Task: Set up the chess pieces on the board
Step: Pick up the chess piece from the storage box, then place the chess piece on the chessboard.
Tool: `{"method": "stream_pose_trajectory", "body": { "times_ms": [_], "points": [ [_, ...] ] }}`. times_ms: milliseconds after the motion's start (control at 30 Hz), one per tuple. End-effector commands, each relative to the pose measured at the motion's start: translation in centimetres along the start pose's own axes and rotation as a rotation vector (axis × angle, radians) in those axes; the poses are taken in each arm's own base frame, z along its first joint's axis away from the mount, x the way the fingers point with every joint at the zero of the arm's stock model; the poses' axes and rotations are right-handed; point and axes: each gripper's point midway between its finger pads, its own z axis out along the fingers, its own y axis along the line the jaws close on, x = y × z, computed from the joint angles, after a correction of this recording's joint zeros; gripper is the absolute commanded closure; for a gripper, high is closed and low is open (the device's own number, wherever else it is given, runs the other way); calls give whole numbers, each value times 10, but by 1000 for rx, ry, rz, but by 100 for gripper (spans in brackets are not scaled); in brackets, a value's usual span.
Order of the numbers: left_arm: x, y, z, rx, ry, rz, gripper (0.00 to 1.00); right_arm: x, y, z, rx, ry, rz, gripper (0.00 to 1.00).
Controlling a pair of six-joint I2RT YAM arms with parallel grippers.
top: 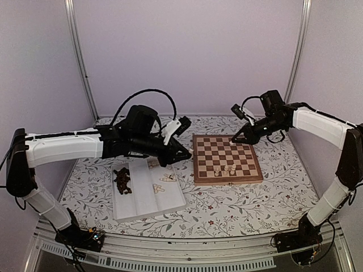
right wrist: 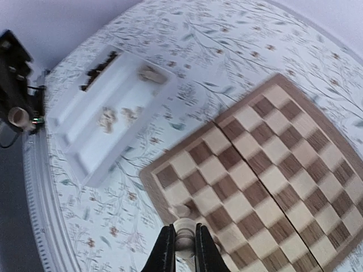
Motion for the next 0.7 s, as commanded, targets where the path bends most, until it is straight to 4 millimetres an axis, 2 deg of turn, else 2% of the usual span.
{"method": "stream_pose_trajectory", "body": {
  "times_ms": [0,67,133,233,400,667],
  "points": [
    [-42,-1,-4,-9,-60,-29,100,62,-54,-26,359,131,-35,100],
    [-43,7,-3,-48,-67,-4,100,87,-63,-31,445,180,-35,100],
    [-36,22,-4,-84,-76,6,100,107,-67,-34,491,227,-30,100],
    [-22,43,-12,-107,-79,-37,100,124,-71,-36,522,266,-23,100],
    [-13,54,-23,-175,-73,-25,100,132,-79,-34,544,294,-12,100],
    [-20,51,-32,-185,-101,-2,100,139,-97,-22,515,311,84,100]
  ]
}}
